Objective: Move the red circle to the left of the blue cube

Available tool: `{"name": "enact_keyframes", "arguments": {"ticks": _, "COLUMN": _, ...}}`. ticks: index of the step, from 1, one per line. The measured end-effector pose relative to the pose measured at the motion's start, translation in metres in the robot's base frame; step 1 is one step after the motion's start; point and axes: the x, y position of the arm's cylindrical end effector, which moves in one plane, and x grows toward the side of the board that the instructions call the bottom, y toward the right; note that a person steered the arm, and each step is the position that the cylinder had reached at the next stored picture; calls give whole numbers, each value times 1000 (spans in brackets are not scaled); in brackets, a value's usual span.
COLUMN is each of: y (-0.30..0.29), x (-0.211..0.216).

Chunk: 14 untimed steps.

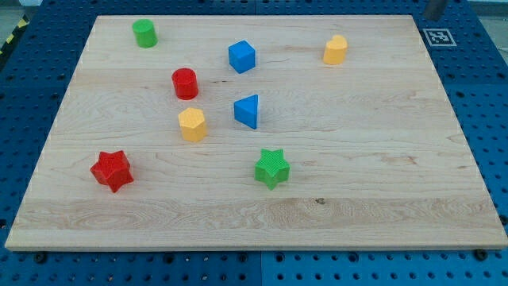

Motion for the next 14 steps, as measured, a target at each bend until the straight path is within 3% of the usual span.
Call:
{"name": "enact_keyframes", "arguments": {"ticks": 2, "y": 0, "x": 14}}
{"name": "enact_keyframes", "arguments": {"ticks": 4, "y": -76, "x": 142}}
{"name": "enact_keyframes", "arguments": {"ticks": 5, "y": -164, "x": 170}}
{"name": "enact_keyframes", "arguments": {"ticks": 7, "y": -218, "x": 177}}
{"name": "enact_keyframes", "arguments": {"ticks": 10, "y": -388, "x": 182}}
{"name": "enact_keyframes", "arguments": {"ticks": 12, "y": -422, "x": 209}}
{"name": "enact_keyframes", "arguments": {"ticks": 14, "y": -422, "x": 195}}
